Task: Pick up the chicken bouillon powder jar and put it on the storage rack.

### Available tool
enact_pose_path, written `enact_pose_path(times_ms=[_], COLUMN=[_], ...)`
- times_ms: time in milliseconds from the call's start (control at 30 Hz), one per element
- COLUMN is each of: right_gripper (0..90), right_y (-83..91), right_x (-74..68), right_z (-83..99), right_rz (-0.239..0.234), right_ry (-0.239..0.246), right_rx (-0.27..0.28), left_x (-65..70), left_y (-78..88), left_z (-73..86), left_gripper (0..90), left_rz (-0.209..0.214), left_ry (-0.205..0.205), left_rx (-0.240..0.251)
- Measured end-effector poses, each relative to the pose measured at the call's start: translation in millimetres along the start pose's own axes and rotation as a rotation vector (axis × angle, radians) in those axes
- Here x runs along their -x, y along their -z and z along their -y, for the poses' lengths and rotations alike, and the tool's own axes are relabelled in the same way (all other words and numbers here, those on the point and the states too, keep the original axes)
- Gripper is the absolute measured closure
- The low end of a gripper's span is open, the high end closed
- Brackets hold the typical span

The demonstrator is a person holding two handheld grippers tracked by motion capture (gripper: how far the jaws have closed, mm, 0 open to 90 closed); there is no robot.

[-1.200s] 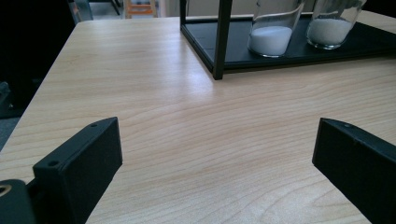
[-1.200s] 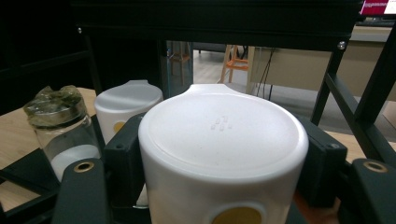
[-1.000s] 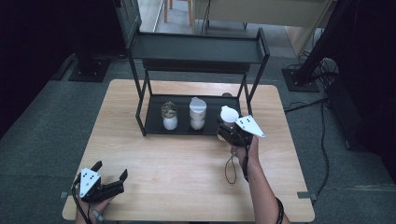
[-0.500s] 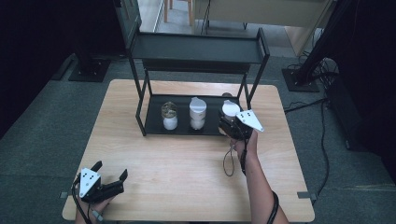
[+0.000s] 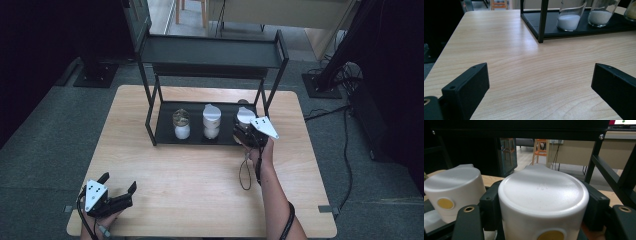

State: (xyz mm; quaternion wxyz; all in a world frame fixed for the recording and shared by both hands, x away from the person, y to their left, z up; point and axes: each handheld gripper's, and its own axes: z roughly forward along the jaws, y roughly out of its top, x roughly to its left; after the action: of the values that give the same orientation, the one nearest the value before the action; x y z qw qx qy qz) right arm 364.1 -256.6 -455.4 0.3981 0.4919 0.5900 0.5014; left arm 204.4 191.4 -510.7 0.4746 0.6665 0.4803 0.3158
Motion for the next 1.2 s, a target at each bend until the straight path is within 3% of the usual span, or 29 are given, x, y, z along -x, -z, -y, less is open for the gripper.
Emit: enact_pose_path(times_ms=[300,733,933,1200], right_gripper=[30.7,30.1,10.6,4.4], right_y=[-9.5,-9.9,-5.7,0.1], right_x=[-2.4,-0.6,-1.0,-7.3], right_z=[9.1,13.4,13.1,12.9], right_rz=[0.000,-0.006,-0.063,-0.047], right_ry=[0.008,-0.006,0.003,-0.003], right_rx=[-0.018,-0.015,-0.029,-0.016], left_x=[-0.3,0.1,0.6,0.5], left_y=[0.2,0.2,-0.3,-0.4], left_z=[0.1,0.1,-0.1,-0.1], left_gripper=[1.4,1.4,1.4,1.4], left_rz=[0.000,0.000,-0.002,-0.004], left_ry=[0.003,0.000,-0.002,0.000], left_rx=[0.003,0.003,0.001,0.002])
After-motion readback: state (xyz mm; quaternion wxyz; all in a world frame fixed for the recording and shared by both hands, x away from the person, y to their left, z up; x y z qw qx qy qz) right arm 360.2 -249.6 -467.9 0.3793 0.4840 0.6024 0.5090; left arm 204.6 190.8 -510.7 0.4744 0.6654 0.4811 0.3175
